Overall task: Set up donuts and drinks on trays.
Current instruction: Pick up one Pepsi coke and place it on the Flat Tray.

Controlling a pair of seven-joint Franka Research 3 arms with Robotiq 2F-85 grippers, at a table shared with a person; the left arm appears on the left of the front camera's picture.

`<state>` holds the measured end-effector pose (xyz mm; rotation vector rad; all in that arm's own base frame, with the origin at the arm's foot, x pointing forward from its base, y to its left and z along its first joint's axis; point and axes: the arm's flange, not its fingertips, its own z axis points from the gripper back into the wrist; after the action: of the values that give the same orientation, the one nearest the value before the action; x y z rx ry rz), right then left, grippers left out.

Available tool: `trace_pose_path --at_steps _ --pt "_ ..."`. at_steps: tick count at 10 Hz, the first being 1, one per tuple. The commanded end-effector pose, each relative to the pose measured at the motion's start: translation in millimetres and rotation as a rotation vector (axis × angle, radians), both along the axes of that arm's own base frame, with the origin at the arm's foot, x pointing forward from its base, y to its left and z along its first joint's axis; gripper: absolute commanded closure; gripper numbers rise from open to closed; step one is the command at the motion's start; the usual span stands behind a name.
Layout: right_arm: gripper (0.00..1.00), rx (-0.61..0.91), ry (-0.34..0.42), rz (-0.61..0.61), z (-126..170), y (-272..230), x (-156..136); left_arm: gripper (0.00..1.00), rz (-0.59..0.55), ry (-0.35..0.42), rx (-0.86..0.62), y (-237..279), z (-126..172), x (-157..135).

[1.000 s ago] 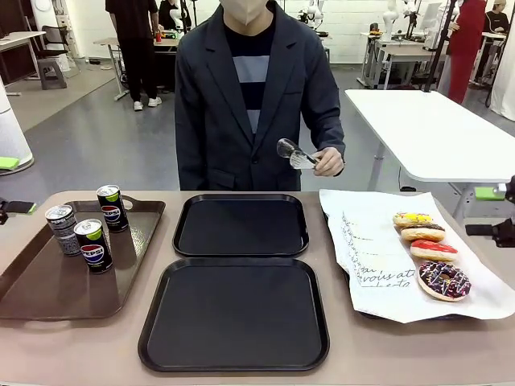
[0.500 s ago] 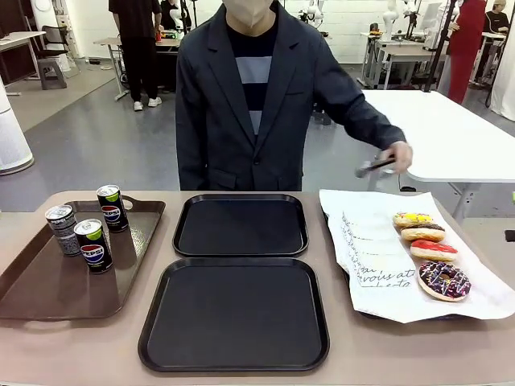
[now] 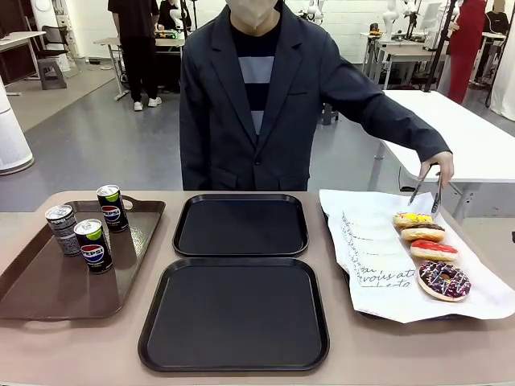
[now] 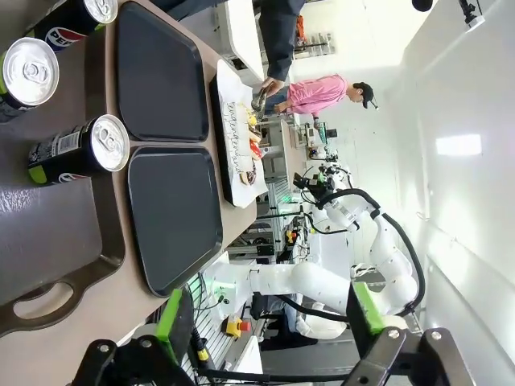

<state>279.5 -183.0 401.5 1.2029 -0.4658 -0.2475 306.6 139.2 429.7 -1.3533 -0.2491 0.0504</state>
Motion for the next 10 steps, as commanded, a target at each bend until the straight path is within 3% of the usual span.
trace_pose_path --at_steps 1,10 --pt "0.00 0.017 -0.007 0.011 -0.3 0.7 -1.0 0.00 0.004 -0.009 -0.015 -0.8 1.6 1.5" --pt "0.00 0.017 -0.007 0.011 -0.3 0.7 -1.0 0.00 -0.001 0.000 0.000 -0.5 0.0 0.2"
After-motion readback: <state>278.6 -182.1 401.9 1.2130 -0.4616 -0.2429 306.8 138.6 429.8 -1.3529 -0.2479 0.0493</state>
